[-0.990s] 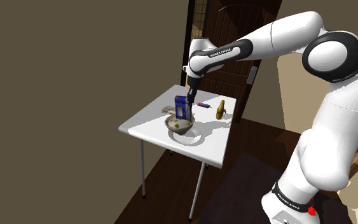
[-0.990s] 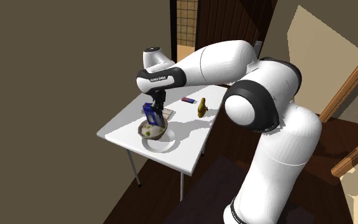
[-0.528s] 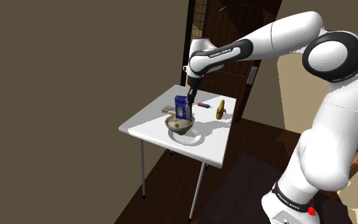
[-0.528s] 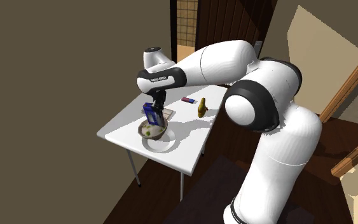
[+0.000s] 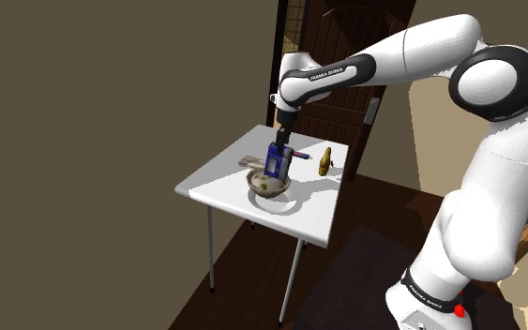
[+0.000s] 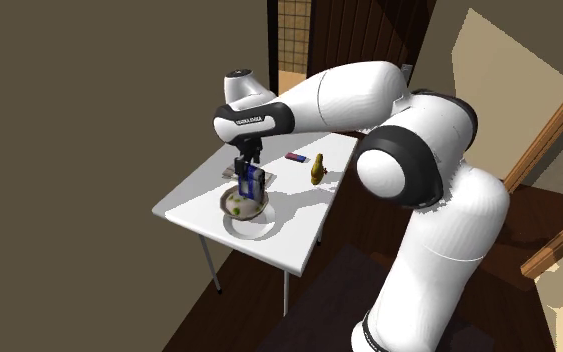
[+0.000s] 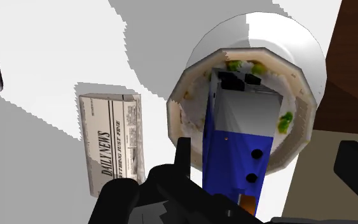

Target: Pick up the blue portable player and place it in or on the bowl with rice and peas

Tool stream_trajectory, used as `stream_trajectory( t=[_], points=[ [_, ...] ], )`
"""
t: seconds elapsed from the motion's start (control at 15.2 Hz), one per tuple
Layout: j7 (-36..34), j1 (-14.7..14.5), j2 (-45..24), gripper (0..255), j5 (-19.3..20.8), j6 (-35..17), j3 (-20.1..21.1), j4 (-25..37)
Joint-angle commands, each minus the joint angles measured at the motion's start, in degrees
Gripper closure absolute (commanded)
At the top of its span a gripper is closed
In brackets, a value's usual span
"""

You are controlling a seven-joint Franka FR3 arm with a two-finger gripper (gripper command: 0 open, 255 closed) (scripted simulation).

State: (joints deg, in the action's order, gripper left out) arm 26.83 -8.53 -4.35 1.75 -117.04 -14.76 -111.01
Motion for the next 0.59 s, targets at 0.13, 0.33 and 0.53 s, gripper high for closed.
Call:
stream_trajectory(
  t=[0.13, 0.33, 0.53],
  points=[
    [-0.19, -0.16, 1.12, 0, 0.25, 4.75, 0.09, 3.6],
    [-0.19, -0.16, 1.12, 0, 0.25, 4.75, 0.09, 3.6],
    [-0.19, -0.16, 1.12, 0, 0.25, 4.75, 0.09, 3.6]
  ],
)
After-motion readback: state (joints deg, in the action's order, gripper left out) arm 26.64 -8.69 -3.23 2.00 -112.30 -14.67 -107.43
